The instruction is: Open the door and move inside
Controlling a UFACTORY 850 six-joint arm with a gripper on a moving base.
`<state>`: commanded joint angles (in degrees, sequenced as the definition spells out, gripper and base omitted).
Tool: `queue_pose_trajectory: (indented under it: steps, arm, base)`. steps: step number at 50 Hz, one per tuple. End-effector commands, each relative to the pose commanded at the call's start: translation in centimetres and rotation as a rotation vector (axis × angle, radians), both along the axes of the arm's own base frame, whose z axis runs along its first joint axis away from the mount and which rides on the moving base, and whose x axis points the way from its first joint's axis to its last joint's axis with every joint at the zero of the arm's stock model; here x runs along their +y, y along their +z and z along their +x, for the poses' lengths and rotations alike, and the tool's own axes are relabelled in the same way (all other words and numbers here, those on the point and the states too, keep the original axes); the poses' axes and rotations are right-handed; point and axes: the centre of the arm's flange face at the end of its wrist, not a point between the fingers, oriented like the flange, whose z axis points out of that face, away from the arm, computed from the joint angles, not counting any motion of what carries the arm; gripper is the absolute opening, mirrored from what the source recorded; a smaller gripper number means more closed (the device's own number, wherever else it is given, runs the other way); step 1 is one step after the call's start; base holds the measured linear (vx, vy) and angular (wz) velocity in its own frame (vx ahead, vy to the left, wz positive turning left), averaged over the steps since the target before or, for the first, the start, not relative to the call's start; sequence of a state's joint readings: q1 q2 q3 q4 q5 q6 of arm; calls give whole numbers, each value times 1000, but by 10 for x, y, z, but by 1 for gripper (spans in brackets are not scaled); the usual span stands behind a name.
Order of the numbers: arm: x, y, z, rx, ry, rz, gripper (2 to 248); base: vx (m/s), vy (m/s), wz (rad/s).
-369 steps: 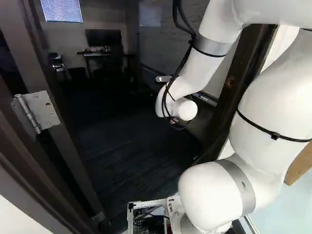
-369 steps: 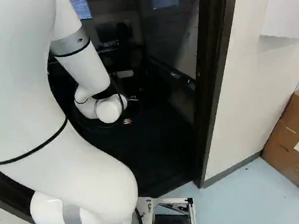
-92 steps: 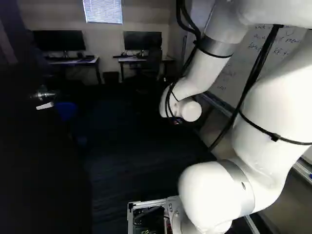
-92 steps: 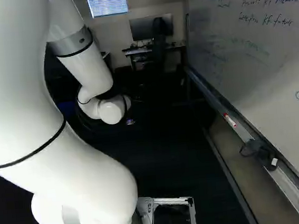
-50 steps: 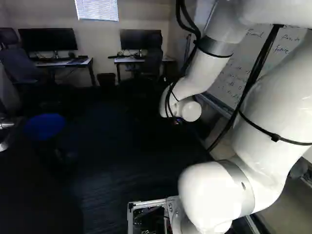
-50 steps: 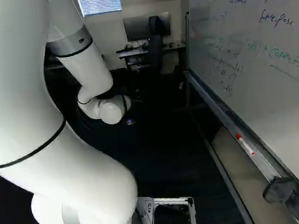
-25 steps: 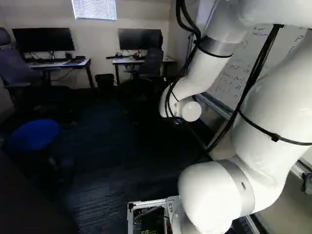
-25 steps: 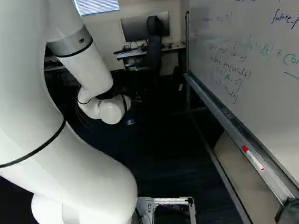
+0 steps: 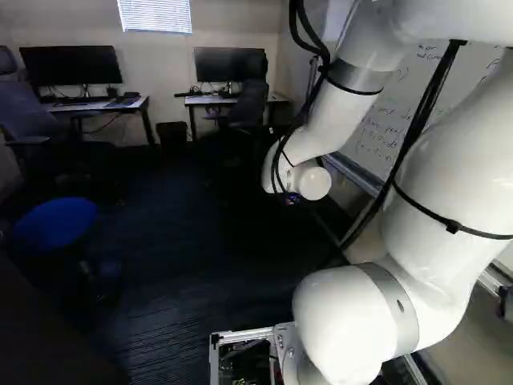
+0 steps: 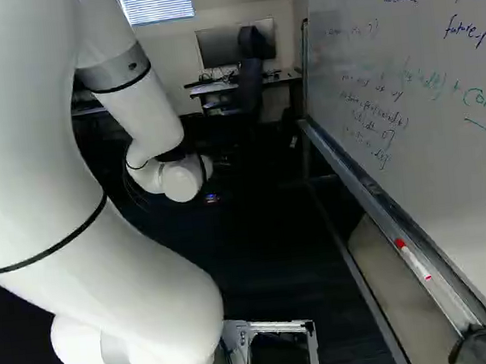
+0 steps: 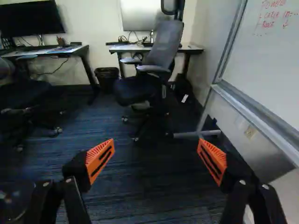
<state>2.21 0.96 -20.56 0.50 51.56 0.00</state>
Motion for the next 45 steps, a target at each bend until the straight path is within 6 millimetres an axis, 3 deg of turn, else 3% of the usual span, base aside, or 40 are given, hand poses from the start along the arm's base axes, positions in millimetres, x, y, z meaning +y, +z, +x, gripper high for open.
queue_pose_trajectory:
  steps: [28,45]
  arm:
    - [0,0,-1,0,0,0,247]
    - [-2,-1,-11,4,-3,0,247]
  base:
    - [0,0,0]
    - [0,0,0]
